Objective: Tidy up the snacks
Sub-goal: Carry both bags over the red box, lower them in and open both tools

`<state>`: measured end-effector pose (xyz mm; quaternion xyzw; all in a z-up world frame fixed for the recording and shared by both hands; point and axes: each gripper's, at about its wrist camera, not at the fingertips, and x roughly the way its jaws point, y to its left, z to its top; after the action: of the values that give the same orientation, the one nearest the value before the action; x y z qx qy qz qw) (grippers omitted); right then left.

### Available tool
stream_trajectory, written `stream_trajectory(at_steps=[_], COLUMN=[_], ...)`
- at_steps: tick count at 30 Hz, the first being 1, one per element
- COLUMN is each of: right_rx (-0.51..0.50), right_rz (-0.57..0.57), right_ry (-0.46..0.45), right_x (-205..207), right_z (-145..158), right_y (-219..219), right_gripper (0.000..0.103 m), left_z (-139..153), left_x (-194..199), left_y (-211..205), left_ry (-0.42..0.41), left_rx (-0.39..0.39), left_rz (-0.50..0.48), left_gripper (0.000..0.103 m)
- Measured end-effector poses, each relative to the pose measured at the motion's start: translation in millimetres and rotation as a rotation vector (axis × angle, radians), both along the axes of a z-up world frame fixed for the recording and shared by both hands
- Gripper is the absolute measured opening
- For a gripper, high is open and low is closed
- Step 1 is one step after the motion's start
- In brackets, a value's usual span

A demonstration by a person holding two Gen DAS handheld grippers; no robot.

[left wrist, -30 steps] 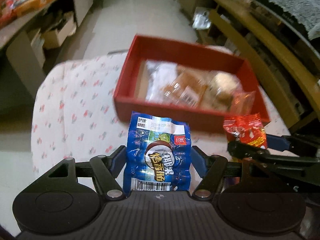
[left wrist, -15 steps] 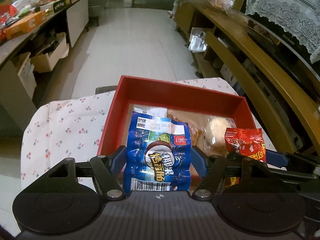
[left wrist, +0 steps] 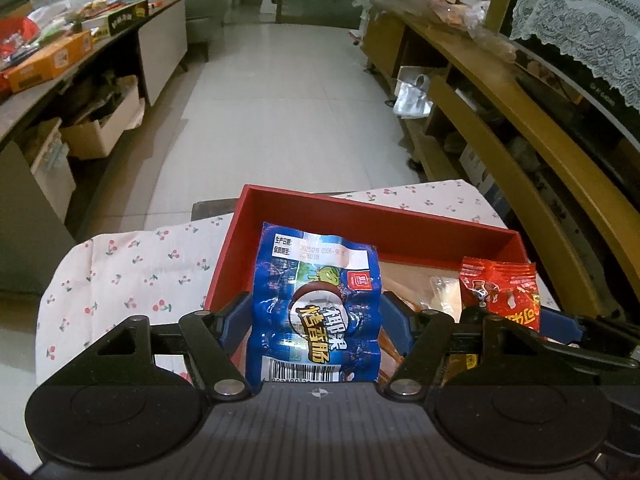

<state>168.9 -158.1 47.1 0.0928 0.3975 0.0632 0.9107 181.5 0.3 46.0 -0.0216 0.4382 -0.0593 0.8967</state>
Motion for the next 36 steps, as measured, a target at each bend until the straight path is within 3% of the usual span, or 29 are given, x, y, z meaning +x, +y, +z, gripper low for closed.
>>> stream_trajectory(at_steps=[22,36], right_rx=[-0.063,-0.063], right_rz=[0.017,0.019], right_ry=[0.058,0.057], right_x=[29.6,34.8], right_z=[-40.6,-47.1], right_y=[9.6,8.4], right_gripper=[0.053,0.056], left_z=[-41.3,-45.8], left_x=[23.5,24.5], left_y=[-1.7,0.2], left_ry=[0.097,0.115], left_rx=[0.059,0.060], left_rz=[0.036,0.051], left_gripper=[0.074,0.076])
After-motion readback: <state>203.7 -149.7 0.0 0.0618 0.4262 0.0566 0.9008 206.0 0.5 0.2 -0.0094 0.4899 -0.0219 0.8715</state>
